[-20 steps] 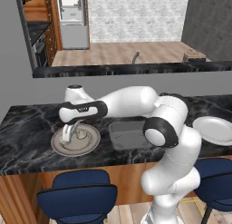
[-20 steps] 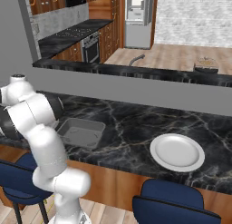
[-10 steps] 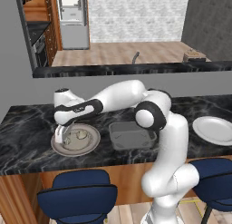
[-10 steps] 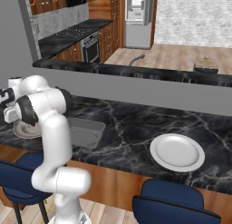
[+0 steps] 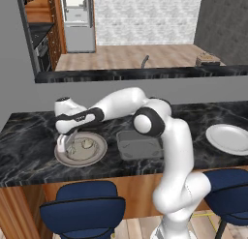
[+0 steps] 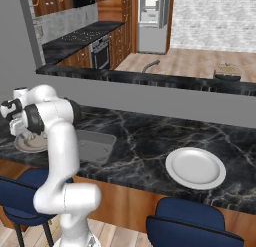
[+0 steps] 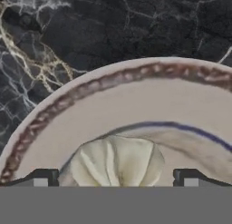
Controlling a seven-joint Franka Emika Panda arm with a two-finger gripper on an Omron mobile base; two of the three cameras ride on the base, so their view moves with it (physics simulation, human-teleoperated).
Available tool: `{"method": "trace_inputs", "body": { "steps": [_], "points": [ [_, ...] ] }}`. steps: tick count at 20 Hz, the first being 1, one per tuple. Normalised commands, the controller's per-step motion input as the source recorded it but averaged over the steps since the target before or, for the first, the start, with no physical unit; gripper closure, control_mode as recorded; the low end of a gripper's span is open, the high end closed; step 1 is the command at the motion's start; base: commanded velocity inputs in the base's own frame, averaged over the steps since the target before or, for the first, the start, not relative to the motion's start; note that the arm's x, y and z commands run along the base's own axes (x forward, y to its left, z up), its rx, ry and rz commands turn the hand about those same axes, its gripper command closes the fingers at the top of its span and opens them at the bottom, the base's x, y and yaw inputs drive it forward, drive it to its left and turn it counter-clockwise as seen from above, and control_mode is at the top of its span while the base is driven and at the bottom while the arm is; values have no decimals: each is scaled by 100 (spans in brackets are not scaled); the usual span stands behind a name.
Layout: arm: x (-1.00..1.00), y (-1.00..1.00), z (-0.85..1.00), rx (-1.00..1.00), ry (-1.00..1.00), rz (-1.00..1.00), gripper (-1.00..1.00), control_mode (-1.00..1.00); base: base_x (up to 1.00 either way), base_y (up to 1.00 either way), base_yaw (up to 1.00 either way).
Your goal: Place two dumplings into each of the tupperware containers and then place the containers in the fridge.
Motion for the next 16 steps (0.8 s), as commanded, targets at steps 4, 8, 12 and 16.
{"method": "trace_inputs", "body": {
  "steps": [4,8,12,16],
  "points": [
    [21,23,-32,-6,0,0,-100,-100,0,0,0],
    [0,3,-42,-7,0,-1,-100,-100,0,0,0],
    [-37,-61,-38,-2,-5,-13,100,-100,0,0,0],
    [-48,-100,-10,7,-20,-28,100,-100,0,0,0]
  ]
}}
